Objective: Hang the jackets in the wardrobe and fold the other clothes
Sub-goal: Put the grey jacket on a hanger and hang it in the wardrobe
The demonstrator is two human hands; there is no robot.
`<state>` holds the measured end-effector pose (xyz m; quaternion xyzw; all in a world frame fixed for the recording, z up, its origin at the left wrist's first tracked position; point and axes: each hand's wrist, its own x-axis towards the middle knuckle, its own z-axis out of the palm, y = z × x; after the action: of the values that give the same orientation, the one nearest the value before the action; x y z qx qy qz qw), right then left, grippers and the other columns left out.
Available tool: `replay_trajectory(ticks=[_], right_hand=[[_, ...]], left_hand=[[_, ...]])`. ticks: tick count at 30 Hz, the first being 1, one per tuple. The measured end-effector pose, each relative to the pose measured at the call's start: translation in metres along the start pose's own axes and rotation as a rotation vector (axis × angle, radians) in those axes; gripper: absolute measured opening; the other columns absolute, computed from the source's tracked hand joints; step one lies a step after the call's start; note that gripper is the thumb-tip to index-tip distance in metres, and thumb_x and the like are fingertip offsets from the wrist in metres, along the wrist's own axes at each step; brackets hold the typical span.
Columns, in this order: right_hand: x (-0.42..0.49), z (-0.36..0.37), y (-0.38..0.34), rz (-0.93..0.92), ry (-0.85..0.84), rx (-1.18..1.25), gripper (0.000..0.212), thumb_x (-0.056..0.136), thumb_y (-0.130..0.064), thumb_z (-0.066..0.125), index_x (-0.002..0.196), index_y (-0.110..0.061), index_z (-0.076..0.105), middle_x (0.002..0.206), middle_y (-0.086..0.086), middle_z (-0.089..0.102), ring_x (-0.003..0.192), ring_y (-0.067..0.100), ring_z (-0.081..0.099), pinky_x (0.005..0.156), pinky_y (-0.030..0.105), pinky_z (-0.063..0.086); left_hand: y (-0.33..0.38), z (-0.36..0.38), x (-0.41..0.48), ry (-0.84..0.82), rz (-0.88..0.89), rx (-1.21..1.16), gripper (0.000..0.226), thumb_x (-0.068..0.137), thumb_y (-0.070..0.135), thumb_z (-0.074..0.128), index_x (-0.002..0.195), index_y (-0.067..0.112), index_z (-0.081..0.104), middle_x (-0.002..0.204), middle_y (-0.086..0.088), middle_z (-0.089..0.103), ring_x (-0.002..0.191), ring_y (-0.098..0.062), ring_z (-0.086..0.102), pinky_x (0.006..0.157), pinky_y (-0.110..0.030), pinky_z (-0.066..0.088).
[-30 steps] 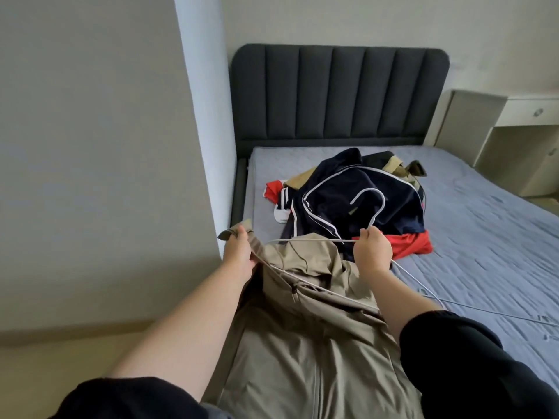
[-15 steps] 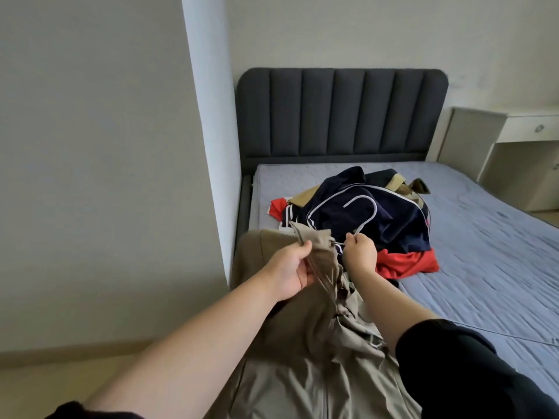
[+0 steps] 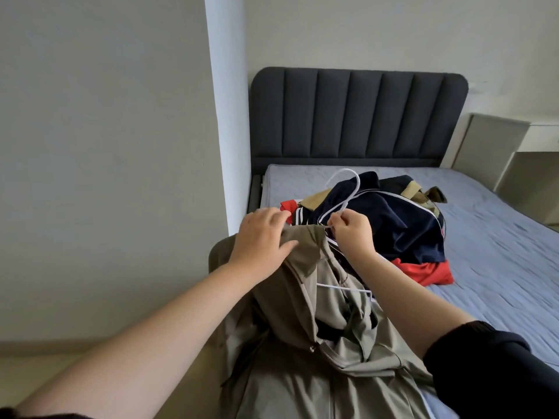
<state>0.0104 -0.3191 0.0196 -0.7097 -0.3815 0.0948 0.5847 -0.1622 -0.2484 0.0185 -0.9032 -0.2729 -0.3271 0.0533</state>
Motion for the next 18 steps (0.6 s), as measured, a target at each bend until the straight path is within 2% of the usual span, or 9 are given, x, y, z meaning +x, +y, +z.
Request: replay_trajectory(ticks=[2, 4, 6, 8, 11, 12, 14, 16, 18], right_hand=[[-0.004, 0.004, -0.005, -0.049, -0.039, -0.031, 0.027, 0.093, -0.01, 0.051, 0.075, 0.009, 0.057, 0.06, 0.01, 0.049, 0.057, 0.017, 0.043, 0.056, 0.027, 0.033], [-0.007, 0.006, -0.011, -0.082, -0.063, -0.026, 0.026, 0.092, -0.009, 0.051, 0.076, 0.01, 0.057, 0.062, 0.013, 0.05, 0.058, 0.019, 0.044, 0.055, 0.028, 0.035], [-0.009, 0.007, -0.018, -0.109, -0.088, -0.032, 0.027, 0.092, -0.008, 0.053, 0.066, 0.0, 0.057, 0.057, 0.006, 0.05, 0.054, 0.016, 0.043, 0.054, 0.028, 0.036], [-0.011, 0.006, -0.022, -0.143, -0.093, -0.063, 0.028, 0.091, -0.011, 0.056, 0.063, -0.011, 0.056, 0.058, -0.002, 0.055, 0.051, 0.009, 0.046, 0.053, 0.021, 0.039], [-0.017, 0.002, -0.023, -0.224, -0.038, -0.12, 0.013, 0.091, -0.009, 0.055, 0.082, -0.016, 0.063, 0.073, -0.016, 0.057, 0.07, 0.002, 0.053, 0.062, 0.006, 0.038], [-0.019, 0.0, -0.02, -0.267, -0.013, -0.162, 0.015, 0.09, -0.004, 0.052, 0.087, -0.013, 0.064, 0.076, -0.017, 0.054, 0.078, 0.005, 0.052, 0.067, 0.009, 0.037], [-0.026, -0.005, -0.005, -0.312, 0.03, -0.229, 0.021, 0.081, 0.006, 0.044, 0.08, -0.006, 0.061, 0.074, -0.01, 0.051, 0.081, 0.013, 0.049, 0.068, 0.021, 0.038], [-0.035, -0.009, 0.021, -0.276, 0.041, -0.308, 0.02, 0.073, 0.008, 0.041, 0.066, -0.003, 0.055, 0.063, -0.001, 0.05, 0.068, 0.021, 0.048, 0.06, 0.031, 0.038], [-0.043, -0.011, 0.052, -0.157, -0.019, -0.419, 0.02, 0.072, 0.005, 0.042, 0.06, -0.006, 0.053, 0.058, 0.004, 0.052, 0.061, 0.025, 0.05, 0.056, 0.032, 0.037]], left_hand=[[0.003, 0.006, 0.005, -0.156, -0.046, -0.006, 0.033, 0.092, 0.042, 0.052, 0.109, 0.014, 0.057, 0.101, -0.003, 0.065, 0.093, -0.023, 0.058, 0.077, -0.031, 0.04], [0.005, 0.011, 0.006, -0.207, -0.134, -0.099, 0.026, 0.097, 0.036, 0.045, 0.096, 0.013, 0.056, 0.093, -0.006, 0.065, 0.084, -0.026, 0.058, 0.064, -0.029, 0.033], [0.007, 0.015, 0.003, -0.175, -0.171, -0.15, 0.023, 0.098, 0.03, 0.043, 0.085, 0.014, 0.054, 0.086, -0.008, 0.064, 0.076, -0.028, 0.055, 0.059, -0.029, 0.029], [0.009, 0.016, 0.002, -0.147, -0.199, -0.19, 0.021, 0.098, 0.026, 0.044, 0.08, 0.018, 0.052, 0.081, -0.008, 0.063, 0.068, -0.024, 0.047, 0.055, -0.029, 0.025], [0.008, 0.021, 0.0, -0.144, -0.304, -0.232, 0.021, 0.097, 0.023, 0.044, 0.077, 0.021, 0.05, 0.081, -0.008, 0.063, 0.068, -0.021, 0.042, 0.058, -0.029, 0.029], [0.007, 0.023, 0.0, -0.153, -0.351, -0.247, 0.021, 0.097, 0.022, 0.044, 0.077, 0.02, 0.052, 0.082, -0.007, 0.063, 0.07, -0.022, 0.043, 0.06, -0.029, 0.031], [0.004, 0.027, -0.003, -0.154, -0.444, -0.287, 0.025, 0.097, 0.02, 0.043, 0.075, 0.016, 0.053, 0.075, -0.003, 0.058, 0.07, -0.023, 0.045, 0.06, -0.029, 0.032], [0.001, 0.028, -0.006, -0.128, -0.524, -0.31, 0.035, 0.097, 0.018, 0.043, 0.063, 0.018, 0.039, 0.062, 0.003, 0.047, 0.066, -0.024, 0.042, 0.052, -0.03, 0.026], [0.001, 0.029, -0.009, -0.109, -0.568, -0.328, 0.04, 0.097, 0.015, 0.043, 0.059, 0.02, 0.03, 0.059, 0.004, 0.04, 0.064, -0.024, 0.04, 0.049, -0.031, 0.022]])
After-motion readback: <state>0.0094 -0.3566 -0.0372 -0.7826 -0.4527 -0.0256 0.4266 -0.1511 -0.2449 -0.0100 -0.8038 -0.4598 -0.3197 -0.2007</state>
